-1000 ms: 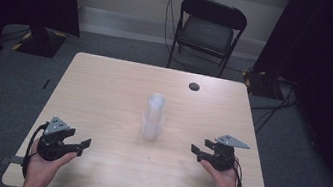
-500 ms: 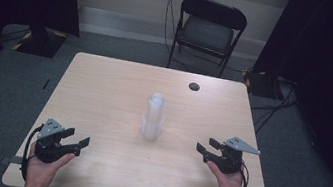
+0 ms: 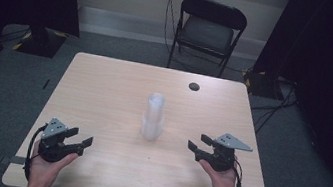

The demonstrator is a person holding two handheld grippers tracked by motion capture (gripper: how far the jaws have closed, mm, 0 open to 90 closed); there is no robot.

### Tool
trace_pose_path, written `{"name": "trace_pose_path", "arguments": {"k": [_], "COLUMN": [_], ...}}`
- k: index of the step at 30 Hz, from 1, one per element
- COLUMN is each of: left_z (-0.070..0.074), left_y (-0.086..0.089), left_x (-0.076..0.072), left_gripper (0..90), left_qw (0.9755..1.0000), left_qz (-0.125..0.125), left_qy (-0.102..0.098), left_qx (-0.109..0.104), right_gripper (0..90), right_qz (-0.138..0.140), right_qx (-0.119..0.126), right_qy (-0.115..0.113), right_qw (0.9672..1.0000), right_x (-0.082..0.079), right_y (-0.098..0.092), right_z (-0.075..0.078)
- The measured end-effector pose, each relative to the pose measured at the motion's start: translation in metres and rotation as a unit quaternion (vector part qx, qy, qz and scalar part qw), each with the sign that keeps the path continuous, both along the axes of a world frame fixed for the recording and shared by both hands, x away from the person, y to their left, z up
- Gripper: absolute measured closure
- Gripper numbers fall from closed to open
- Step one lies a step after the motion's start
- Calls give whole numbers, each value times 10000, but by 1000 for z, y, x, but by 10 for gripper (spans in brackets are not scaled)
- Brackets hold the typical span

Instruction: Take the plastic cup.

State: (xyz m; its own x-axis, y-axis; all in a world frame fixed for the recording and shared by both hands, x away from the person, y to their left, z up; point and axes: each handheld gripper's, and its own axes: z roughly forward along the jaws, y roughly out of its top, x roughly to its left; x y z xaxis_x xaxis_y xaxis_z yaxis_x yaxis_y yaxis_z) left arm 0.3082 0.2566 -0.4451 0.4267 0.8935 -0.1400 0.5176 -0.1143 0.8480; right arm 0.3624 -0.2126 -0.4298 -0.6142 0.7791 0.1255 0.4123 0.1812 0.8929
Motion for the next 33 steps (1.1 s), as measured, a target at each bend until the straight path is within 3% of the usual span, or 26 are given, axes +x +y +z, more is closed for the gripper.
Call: {"name": "trace_pose_path", "arguments": {"k": [9,19,21,23,28,33], "left_z": [1,0,0,1,1,-2], "left_y": [0,-1,-2,-2,-5,-8], "left_x": [1,0,-1,-2,-4,-1], "left_gripper": [336,338,338,337,335,327], "left_qw": [10000,10000,10000,9998,9997,9995], "left_qz": [11,-35,-48,-159,-224,-291], "left_qy": [12,53,54,15,-31,53], "left_qx": [24,33,3,107,-32,109], "right_gripper": [404,395,389,380,368,343], "right_qz": [244,419,468,553,652,733], "right_qx": [-194,-182,-152,-209,-161,-127], "right_qy": [-25,-86,-102,-114,-135,-242], "right_qw": [9995,9989,9987,9982,9976,9969], "right_x": [5,17,21,24,29,38], "right_y": [16,33,39,47,61,81], "right_z": [2,7,8,8,10,17]}}
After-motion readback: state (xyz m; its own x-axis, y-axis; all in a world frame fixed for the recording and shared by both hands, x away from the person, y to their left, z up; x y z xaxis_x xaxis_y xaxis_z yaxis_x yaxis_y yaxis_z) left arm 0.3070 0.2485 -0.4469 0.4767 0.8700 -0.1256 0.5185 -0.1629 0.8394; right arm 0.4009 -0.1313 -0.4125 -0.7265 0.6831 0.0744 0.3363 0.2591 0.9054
